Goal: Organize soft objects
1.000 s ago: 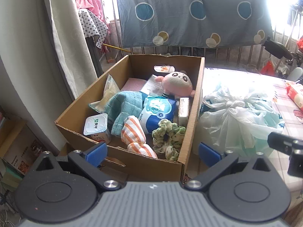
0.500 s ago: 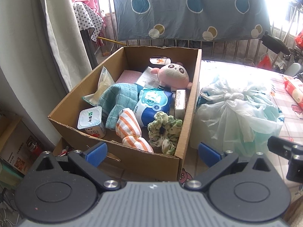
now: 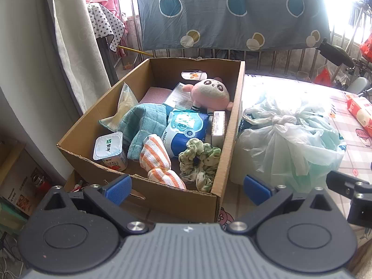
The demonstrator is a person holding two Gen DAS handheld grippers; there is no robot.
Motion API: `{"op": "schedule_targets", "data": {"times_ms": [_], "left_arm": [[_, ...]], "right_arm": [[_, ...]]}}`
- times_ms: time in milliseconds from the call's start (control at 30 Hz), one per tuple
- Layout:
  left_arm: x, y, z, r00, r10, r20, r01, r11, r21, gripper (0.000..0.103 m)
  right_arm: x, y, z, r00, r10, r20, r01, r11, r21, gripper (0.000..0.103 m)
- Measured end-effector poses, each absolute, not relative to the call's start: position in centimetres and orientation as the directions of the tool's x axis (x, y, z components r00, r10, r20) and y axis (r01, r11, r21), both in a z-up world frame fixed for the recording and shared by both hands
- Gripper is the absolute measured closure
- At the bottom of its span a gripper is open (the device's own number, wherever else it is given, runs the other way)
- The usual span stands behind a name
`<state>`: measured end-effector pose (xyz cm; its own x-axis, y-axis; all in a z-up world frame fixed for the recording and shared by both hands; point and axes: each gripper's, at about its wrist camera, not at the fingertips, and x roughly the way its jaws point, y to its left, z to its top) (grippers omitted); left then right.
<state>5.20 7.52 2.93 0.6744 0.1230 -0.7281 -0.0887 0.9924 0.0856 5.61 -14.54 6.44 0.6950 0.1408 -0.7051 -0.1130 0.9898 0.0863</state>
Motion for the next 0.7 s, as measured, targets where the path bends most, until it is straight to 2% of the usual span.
{"op": "schedule_targets", "data": {"times_ms": [700], "left_arm": [[5.18,6.92,2.75,0.662,0.100,-0.743,-0.054,0.995,0.086,0.000]], "right_arm": [[5.62,-14.38,6.38,0.692,0.137,-0.709,-0.121,0.990,0.074,0.001]]}}
